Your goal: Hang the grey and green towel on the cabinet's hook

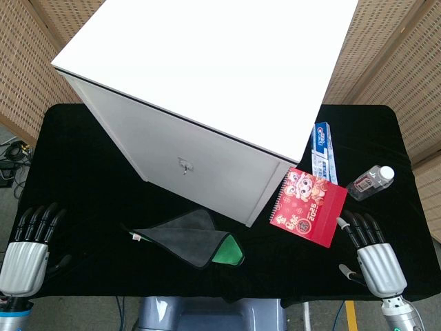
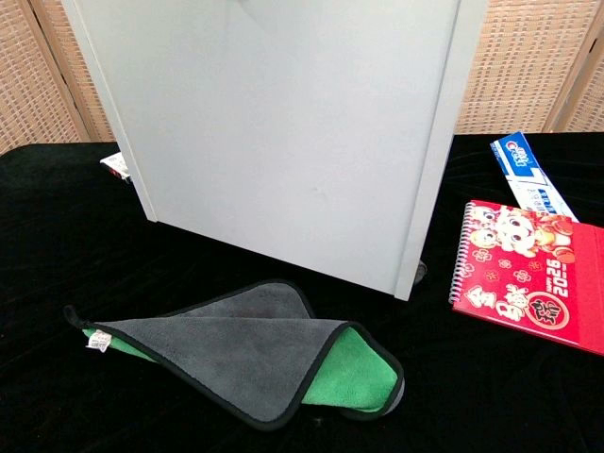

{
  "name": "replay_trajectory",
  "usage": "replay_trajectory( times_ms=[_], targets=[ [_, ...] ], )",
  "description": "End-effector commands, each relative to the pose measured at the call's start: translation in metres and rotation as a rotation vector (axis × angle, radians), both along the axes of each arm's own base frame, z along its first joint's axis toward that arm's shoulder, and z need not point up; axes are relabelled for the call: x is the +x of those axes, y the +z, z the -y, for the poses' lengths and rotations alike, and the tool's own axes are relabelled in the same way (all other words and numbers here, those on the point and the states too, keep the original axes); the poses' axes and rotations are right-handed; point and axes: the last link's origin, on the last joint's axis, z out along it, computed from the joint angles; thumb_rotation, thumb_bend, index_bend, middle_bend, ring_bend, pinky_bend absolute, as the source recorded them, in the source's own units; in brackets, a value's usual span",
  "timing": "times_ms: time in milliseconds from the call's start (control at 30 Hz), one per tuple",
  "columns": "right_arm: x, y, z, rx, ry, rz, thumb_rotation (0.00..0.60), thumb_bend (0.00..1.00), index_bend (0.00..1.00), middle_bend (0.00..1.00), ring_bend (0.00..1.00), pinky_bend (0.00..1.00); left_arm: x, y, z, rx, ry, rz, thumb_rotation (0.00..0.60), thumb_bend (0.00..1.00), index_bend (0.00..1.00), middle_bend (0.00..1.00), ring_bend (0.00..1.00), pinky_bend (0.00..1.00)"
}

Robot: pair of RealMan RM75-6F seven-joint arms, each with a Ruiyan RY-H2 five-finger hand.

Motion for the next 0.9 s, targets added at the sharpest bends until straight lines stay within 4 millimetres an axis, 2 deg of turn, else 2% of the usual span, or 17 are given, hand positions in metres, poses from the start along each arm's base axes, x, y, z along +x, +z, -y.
replay_trajectory(
  times_ms=[33,800,833,900],
  targets=[
    [0.0,0.0013,-0.0007,-0.005,0.004,0.001,0.6,0.12,0.09,0.0,0.0,0.0,0.0009,0.0002,0.0003,0.0,0.0,0.004,0.6,0.0,0.05,0.0,0.0,0.0],
    [-0.0017,0.007,-0.0014,-0.011,-0.016,0.025,0.6,0.12,0.09,0.0,0.0,0.0,0.0046,-0.0037,-0.0015,-0.007,-0.017,0.003,0.6,0.01,0.05,0.0,0.0,0.0],
    [-0.0015,0.0078,-0.0016,-0.013,-0.015,0.028,0.6,0.12,0.09,0.0,0.0,0.0,0.006,-0.005,-0.0025,-0.005,-0.022,0.004,0.6,0.01,0.05,0.0,0.0,0.01],
    [-0.0014,0.0087,-0.0017,-0.016,-0.014,0.033,0.6,0.12,0.09,0.0,0.0,0.0,0.0087,-0.0065,-0.0048,0.014,-0.028,0.012,0.6,0.02,0.07,0.05,0.1,0.11]
  ],
)
